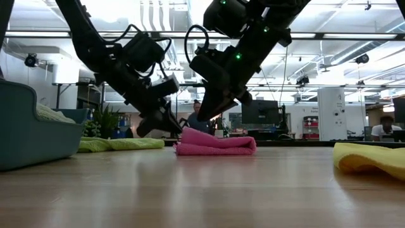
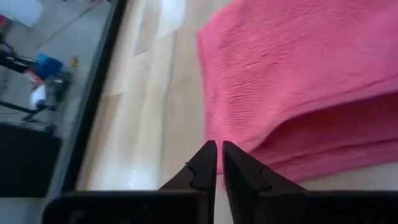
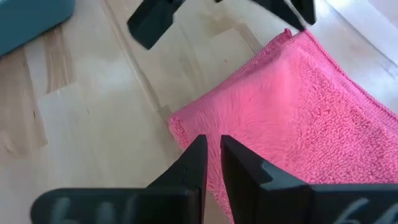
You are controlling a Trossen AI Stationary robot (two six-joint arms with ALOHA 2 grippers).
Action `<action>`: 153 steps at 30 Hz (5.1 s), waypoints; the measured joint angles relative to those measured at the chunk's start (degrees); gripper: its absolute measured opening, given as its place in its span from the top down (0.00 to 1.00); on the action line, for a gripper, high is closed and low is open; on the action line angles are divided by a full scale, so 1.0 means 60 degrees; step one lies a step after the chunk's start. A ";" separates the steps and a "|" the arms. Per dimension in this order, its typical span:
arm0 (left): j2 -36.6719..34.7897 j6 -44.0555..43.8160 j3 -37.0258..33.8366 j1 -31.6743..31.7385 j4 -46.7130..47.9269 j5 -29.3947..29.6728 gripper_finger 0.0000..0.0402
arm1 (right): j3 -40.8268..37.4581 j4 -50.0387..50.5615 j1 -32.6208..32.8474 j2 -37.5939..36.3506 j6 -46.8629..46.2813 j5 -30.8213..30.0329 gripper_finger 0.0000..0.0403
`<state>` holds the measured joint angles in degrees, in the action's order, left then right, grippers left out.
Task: Fold microfiber towels
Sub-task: Fold the pink microfiber cloth
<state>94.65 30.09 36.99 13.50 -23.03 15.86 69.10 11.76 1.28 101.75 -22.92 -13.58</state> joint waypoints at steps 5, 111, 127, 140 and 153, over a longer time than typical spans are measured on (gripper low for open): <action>0.0020 0.0343 0.0000 0.0000 -0.0007 0.0192 0.97 | -0.0007 -0.0014 -0.0004 0.0004 0.0000 0.0002 0.91; -0.2502 -0.2533 0.0012 -0.0754 0.3628 -0.1451 0.68 | -0.4768 -0.3675 -0.0007 -0.3867 0.0366 0.0003 0.91; -0.1264 -0.4978 -0.0538 -0.0767 0.1895 -0.2474 0.68 | -0.4768 -0.4698 -0.0025 -0.2568 0.0414 0.0002 0.69; -0.0749 -0.4914 -0.0543 -0.0772 0.0670 -0.2466 0.72 | -0.4768 -0.5164 -0.0033 -0.1764 0.0627 -0.0532 0.63; -0.1082 -0.4877 -0.0579 -0.0772 0.0745 -0.2562 1.00 | -0.4768 -0.5692 -0.0055 -0.0881 0.1484 -0.1261 0.79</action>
<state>88.16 0.82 33.52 8.86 -18.56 0.48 40.49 -22.39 0.95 96.47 -14.01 -21.15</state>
